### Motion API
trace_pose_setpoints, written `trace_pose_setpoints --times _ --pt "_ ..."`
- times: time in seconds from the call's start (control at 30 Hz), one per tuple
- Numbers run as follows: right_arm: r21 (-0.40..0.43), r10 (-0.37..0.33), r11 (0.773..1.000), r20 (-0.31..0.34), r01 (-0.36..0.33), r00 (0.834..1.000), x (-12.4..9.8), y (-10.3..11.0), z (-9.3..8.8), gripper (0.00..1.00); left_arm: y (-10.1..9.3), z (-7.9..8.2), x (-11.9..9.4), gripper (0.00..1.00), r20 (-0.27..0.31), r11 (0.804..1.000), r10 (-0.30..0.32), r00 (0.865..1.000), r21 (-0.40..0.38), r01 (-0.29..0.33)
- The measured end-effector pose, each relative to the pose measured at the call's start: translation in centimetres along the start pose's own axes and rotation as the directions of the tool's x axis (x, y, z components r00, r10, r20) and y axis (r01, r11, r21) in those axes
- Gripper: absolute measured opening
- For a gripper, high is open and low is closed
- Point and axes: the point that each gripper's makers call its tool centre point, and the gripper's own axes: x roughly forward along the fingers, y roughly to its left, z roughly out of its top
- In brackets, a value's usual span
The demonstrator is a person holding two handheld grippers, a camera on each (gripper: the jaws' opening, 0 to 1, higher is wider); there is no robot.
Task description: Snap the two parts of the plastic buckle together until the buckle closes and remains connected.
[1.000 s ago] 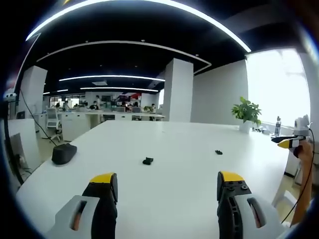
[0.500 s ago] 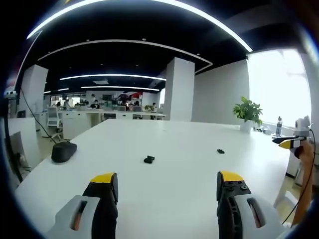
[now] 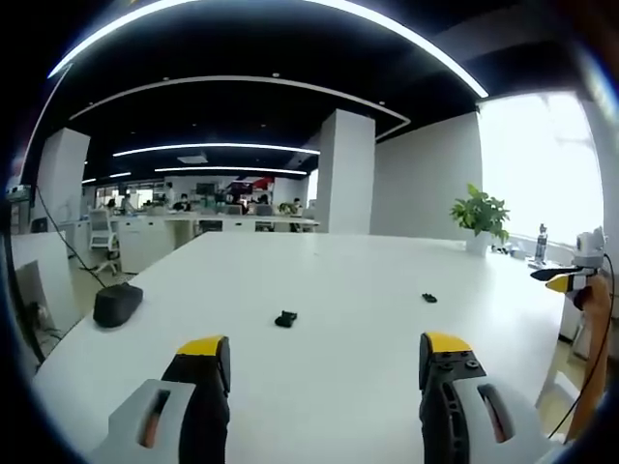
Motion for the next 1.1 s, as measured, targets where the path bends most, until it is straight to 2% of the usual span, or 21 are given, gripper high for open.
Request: trace_pose_setpoints --times 0.17,0.3,0.37,0.5,0.67,0.83,0.9,1.0,1.1 --pt "0.012 -0.001 1.000 0.007 0.001 1.000 -0.4 -0.5 -0.3 0.90 -0.2 0.1 0.5 0.81 -0.009 1.000 -0.015 1.000 0.009 0.015" --pt "0.014 -0.016 1.000 0.011 0.015 1.000 -1.0 -1.1 -0.4 0.90 -0.5 1.5 0.5 0.81 0.065 0.998 -0.051 0.997 -0.020 0.053" --pt "0.011 -0.024 1.000 0.012 0.024 1.000 -1.1 -1.3 -0.3 0.90 -0.5 2.0 0.5 0.81 0.081 0.996 -0.080 0.993 -0.039 0.083" --pt "0.010 -0.033 0.999 0.012 0.033 0.999 -1.3 -1.6 -0.4 0.90 -0.2 2.6 0.4 0.81 0.076 0.995 -0.090 0.993 -0.034 0.093" --pt "0.013 -0.033 0.999 0.011 0.033 0.999 -1.2 -1.7 -0.4 0.90 0.1 3.5 0.7 0.81 0.065 0.996 -0.085 0.994 0.008 0.085" --pt "-0.004 -0.032 0.999 0.003 0.032 0.999 -1.2 -1.3 -0.2 0.90 0.0 4.0 1.5 0.81 0.055 0.991 -0.132 0.990 0.023 0.130" --pt "-0.010 -0.028 1.000 0.009 0.028 1.000 -1.2 -1.1 0.0 0.90 0.1 4.3 1.7 0.81 0.070 0.990 -0.140 0.988 0.016 0.140" --pt "-0.016 -0.024 1.000 0.016 0.024 1.000 -1.3 -0.8 0.3 0.90 0.5 4.8 1.9 0.80 0.093 0.992 -0.125 0.988 0.028 0.123" --pt "-0.023 -0.026 0.999 0.021 0.027 0.999 -1.4 -0.7 0.5 0.90 1.0 4.7 2.5 0.80 0.073 0.992 -0.121 0.990 0.031 0.119"
